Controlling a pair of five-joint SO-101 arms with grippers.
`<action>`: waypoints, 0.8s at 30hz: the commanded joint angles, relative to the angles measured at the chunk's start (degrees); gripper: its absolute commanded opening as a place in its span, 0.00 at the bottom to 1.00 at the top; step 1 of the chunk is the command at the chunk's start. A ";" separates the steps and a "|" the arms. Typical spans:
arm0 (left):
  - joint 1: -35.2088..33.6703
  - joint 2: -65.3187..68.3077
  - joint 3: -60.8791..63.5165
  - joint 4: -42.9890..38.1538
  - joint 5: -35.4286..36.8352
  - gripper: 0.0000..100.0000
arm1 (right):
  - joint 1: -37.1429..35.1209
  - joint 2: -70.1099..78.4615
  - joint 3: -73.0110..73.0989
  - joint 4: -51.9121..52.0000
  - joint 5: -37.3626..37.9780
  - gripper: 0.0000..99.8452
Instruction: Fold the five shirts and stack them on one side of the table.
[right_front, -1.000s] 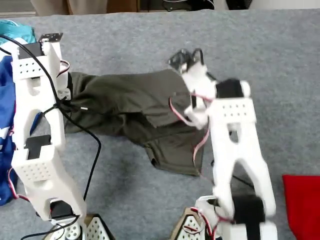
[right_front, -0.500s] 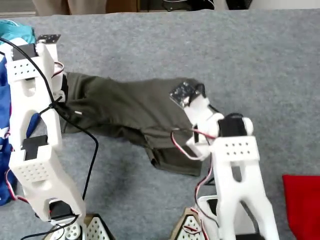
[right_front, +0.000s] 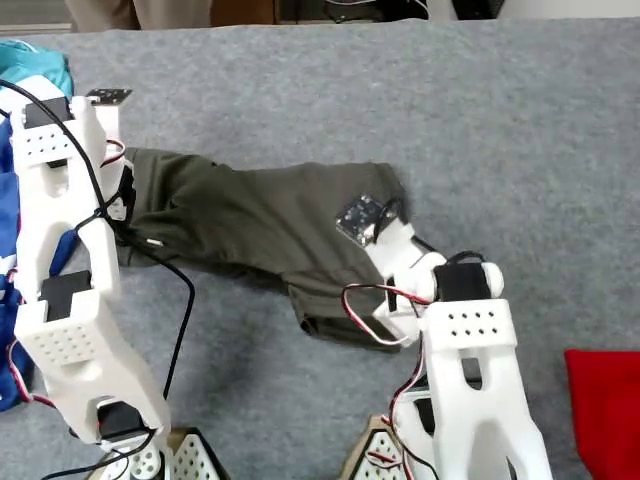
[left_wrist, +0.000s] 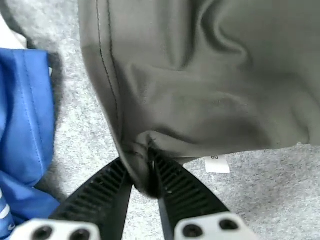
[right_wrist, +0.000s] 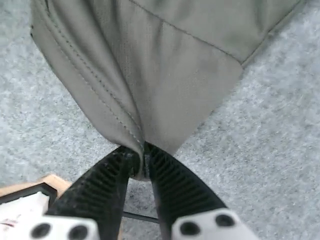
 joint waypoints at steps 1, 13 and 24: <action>-1.14 -1.45 0.09 0.62 -0.35 0.02 | 0.40 -1.71 1.63 -1.32 2.81 0.01; 0.44 -1.36 0.09 0.62 -0.35 0.02 | 0.40 -1.98 14.37 -12.75 9.76 0.01; -0.26 -1.45 0.18 0.62 -0.18 0.14 | 0.84 -2.15 12.00 -12.92 14.07 0.35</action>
